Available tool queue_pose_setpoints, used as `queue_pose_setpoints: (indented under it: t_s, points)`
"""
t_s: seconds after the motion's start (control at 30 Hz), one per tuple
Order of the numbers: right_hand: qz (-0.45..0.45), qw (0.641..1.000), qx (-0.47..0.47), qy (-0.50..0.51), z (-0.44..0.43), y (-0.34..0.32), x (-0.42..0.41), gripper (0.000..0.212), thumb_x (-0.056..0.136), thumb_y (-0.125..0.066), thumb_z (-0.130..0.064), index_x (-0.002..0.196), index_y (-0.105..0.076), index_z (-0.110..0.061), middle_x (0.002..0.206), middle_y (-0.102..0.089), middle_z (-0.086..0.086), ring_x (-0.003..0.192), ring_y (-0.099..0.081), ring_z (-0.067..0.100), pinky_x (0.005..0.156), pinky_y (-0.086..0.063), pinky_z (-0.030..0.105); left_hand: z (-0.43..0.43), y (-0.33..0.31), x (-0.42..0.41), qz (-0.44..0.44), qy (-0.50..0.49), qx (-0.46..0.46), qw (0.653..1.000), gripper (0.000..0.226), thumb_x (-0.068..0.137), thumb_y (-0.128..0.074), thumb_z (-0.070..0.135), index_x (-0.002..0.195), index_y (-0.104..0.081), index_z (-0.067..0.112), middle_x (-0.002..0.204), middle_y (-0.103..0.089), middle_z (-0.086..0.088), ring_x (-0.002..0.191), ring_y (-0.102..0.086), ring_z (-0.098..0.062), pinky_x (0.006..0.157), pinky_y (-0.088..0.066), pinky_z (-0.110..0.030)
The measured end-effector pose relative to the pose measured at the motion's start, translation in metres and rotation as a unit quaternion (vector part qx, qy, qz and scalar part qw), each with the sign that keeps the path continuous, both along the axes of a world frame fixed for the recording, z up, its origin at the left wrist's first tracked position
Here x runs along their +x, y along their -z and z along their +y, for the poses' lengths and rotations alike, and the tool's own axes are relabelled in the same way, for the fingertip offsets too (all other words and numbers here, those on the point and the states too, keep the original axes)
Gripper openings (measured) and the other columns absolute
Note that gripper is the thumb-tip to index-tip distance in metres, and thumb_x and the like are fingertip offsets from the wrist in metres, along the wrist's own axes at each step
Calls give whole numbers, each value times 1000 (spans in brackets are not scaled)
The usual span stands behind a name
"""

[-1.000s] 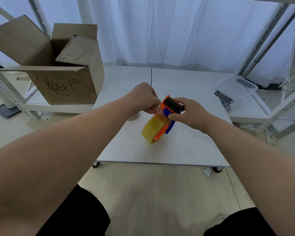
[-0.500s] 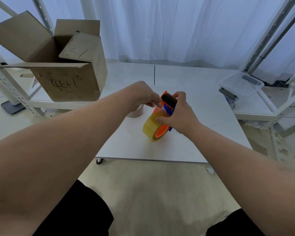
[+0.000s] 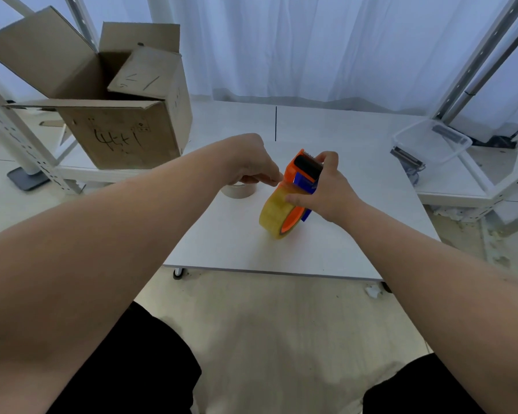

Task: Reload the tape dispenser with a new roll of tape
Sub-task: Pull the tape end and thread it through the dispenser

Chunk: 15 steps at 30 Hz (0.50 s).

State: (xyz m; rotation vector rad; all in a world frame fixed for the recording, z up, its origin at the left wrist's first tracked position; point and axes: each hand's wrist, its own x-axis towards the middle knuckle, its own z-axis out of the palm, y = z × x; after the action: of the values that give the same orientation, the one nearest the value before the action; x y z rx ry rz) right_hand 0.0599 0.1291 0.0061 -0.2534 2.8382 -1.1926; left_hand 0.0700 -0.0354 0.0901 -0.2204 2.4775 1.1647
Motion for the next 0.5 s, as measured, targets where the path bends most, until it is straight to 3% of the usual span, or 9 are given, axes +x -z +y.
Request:
queue_pose_setpoints:
  t_s: [0.13, 0.2, 0.33, 0.5]
  points:
    - [0, 1000, 6, -2, -2, 0, -1, 80, 72, -80, -32, 126, -23, -18, 127, -48, 6, 102, -52, 22, 75, -48, 31, 0, 0, 2, 8, -13, -20, 1000, 28, 80, -72, 11, 105, -62, 3, 73, -66, -1, 66, -60, -7, 82, -51, -25]
    - [0, 1000, 8, -2, -3, -2, -1, 79, 73, -80, -32, 126, -23, -18, 127, -48, 7, 102, -53, 23, 73, -48, 30, 2, -1, 4, 6, -18, -12, 1000, 30, 80, -71, 9, 107, -57, 5, 78, -64, -3, 64, -59, -7, 85, -51, -27]
    - [2, 1000, 14, -11, -4, -5, -2, 79, 73, -80, -31, 126, -24, -15, 124, -50, 9, 101, -54, 24, 79, -49, 33, -2, -1, 7, 0, -16, 32, 999, 57, 80, -70, 2, 131, -45, 10, 79, -58, -3, 68, -61, -9, 88, -53, -28]
    - [6, 999, 26, -24, -7, -7, -4, 79, 73, -79, -32, 127, -24, -14, 122, -50, 9, 99, -54, 22, 85, -51, 36, -11, -4, 3, 8, 46, 21, 999, 23, 78, -72, 8, 101, -69, 7, 98, -70, -6, 78, -63, -7, 83, -51, -20]
